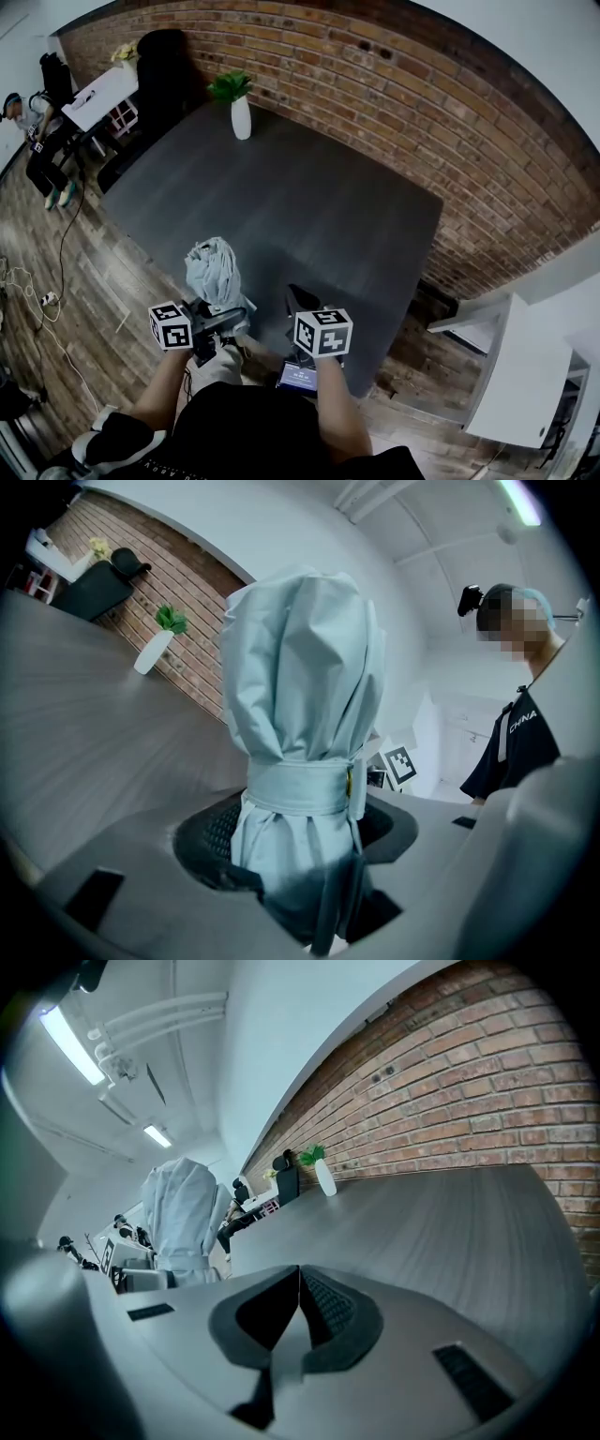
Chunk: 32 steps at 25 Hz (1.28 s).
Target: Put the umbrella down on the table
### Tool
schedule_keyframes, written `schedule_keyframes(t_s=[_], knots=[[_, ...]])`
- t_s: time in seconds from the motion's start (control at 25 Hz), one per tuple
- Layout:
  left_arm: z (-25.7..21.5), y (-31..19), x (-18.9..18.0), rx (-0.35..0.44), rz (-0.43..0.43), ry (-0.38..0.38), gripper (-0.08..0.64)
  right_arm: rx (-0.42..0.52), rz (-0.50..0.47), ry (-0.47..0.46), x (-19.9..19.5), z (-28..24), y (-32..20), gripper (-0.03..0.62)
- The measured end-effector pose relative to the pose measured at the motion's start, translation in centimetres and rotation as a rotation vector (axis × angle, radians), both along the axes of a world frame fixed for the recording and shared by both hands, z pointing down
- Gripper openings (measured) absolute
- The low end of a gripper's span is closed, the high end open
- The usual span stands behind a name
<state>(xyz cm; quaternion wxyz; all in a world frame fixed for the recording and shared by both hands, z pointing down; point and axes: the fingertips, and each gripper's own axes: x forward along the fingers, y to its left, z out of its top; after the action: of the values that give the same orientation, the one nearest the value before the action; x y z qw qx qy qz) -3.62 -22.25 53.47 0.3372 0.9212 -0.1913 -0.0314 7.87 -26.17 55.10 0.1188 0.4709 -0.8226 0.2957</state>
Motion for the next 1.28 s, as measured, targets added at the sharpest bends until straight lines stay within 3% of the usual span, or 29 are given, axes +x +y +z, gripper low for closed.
schedule_keyframes(t_s=[0.72, 1.0, 1.28], knots=[[0.2, -14.7, -5.5, 0.017, 0.248, -0.015, 0.267, 0.015, 0.181, 0.024, -6.7, -0.7, -13.1, 0.009], [0.3, -17.1, -8.0, 0.016, 0.284, 0.007, 0.267, 0.025, 0.243, 0.029, -8.9, -0.4, -13.9, 0.009], [0.5, -17.3, -7.7, -0.019, 0.294, 0.019, 0.267, 0.007, 0.294, 0.005, -7.5, 0.2, -13.1, 0.009]])
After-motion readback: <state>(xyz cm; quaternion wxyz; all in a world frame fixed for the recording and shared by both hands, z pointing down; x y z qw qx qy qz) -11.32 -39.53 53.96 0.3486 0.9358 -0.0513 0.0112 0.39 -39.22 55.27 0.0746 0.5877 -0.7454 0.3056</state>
